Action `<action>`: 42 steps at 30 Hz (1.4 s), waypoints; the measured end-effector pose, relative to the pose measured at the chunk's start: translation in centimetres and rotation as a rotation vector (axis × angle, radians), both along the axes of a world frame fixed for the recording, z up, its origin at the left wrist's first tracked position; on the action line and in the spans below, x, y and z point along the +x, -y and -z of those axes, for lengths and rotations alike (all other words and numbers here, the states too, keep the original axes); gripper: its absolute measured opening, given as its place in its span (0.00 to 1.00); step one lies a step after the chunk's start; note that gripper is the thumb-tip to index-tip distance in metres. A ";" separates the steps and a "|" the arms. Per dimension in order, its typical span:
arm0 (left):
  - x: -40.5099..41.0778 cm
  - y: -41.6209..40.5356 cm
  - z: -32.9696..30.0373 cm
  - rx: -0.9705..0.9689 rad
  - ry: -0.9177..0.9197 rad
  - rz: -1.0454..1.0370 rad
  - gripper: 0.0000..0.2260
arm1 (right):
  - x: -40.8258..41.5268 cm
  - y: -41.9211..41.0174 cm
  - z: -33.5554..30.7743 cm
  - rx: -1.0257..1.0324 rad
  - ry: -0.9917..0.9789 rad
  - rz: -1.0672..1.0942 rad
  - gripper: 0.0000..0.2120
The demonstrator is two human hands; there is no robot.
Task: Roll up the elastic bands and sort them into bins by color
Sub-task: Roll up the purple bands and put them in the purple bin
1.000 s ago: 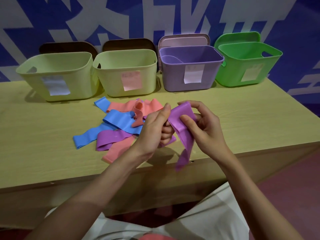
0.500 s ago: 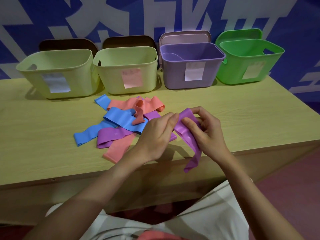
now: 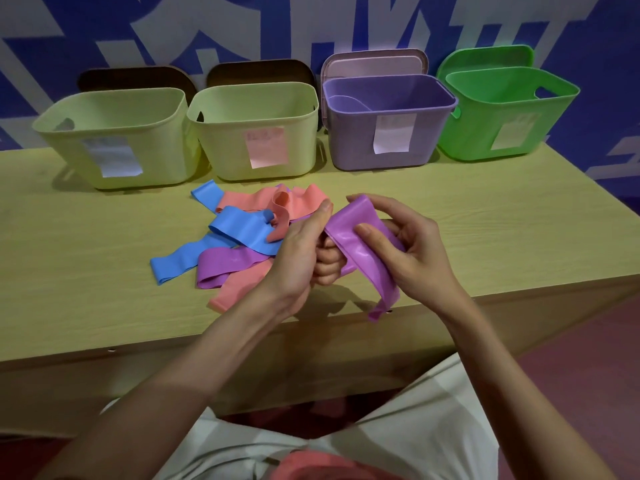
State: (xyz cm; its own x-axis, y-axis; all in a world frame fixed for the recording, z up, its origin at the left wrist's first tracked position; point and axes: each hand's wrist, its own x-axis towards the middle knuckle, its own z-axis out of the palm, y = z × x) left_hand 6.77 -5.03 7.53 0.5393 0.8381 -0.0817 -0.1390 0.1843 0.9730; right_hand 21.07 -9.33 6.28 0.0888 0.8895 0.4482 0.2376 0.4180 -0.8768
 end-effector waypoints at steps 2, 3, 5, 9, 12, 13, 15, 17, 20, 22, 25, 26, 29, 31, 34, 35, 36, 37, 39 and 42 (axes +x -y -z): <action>0.0 -0.2 0.2 0.009 -0.052 0.012 0.20 | 0.0 0.0 0.1 0.002 0.009 0.014 0.10; 0.1 -0.4 0.4 0.034 -0.096 0.010 0.20 | 0.1 0.0 0.2 0.000 0.013 0.018 0.09; 0.1 -0.5 0.7 0.134 -0.191 -0.018 0.21 | 0.1 0.1 0.3 -0.011 0.015 0.025 0.08; -0.4 -0.9 1.9 0.404 -0.287 -0.063 0.22 | 0.1 0.2 0.7 -0.048 0.006 0.045 0.08; -0.8 -1.0 2.9 0.614 -0.347 -0.076 0.22 | -0.1 0.1 0.8 -0.055 -0.024 0.053 0.07; -0.9 -0.9 2.9 0.677 -0.383 -0.077 0.20 | -0.1 0.0 0.7 -0.056 -0.028 0.046 0.07; -0.8 -0.9 3.0 0.683 -0.392 -0.089 0.18 | -0.3 0.0 0.7 -0.060 -0.016 0.015 0.07; -0.5 -0.9 2.8 0.543 -0.279 -0.069 0.18 | -0.5 0.0 0.7 -0.055 -0.011 -0.016 0.09; -0.2 -0.7 2.0 0.259 -0.127 -0.036 0.18 | -0.5 0.0 0.6 -0.041 0.020 -0.037 0.12; -0.4 -0.7 1.5 0.119 -0.070 -0.010 0.19 | -0.2 -0.1 0.7 -0.033 0.029 -0.037 0.14; -0.8 -0.7 1.2 -0.005 0.014 0.132 0.20 | 0.2 -0.2 0.7 -0.016 0.039 -0.034 0.13; -0.9 -0.7 1.2 -0.026 0.031 0.184 0.20 | 0.3 -0.2 0.7 -0.008 0.051 -0.032 0.11; -1.0 -0.7 1.0 -0.011 0.002 0.235 0.23 | 0.3 -0.1 0.6 0.002 0.072 -0.029 0.07; -0.8 -0.7 1.0 0.073 -0.112 0.167 0.23 | 0.3 -0.1 0.6 -0.005 0.058 -0.018 0.06; -0.5 -0.8 1.2 0.228 -0.225 0.038 0.22 | 0.2 -0.1 0.7 -0.024 0.018 -0.005 0.05; -0.6 -0.8 1.4 0.261 -0.214 0.019 0.21 | 0.2 -0.1 0.7 -0.030 0.009 0.002 0.04; -0.7 -0.7 1.6 0.305 -0.206 0.013 0.20 | 0.2 -0.2 0.8 -0.035 -0.001 0.009 0.04; -0.8 -0.7 1.8 0.361 -0.215 0.011 0.19 | 0.1 -0.2 0.9 -0.038 -0.009 0.014 0.03; -1.0 -0.6 2.5 0.497 -0.291 -0.002 0.18 | 0.0 -0.3 1.0 -0.049 -0.018 0.017 0.02; -0.9 -0.5 3.0 0.559 -0.346 -0.038 0.18 | -0.2 -0.4 1.1 -0.079 -0.028 -0.009 0.05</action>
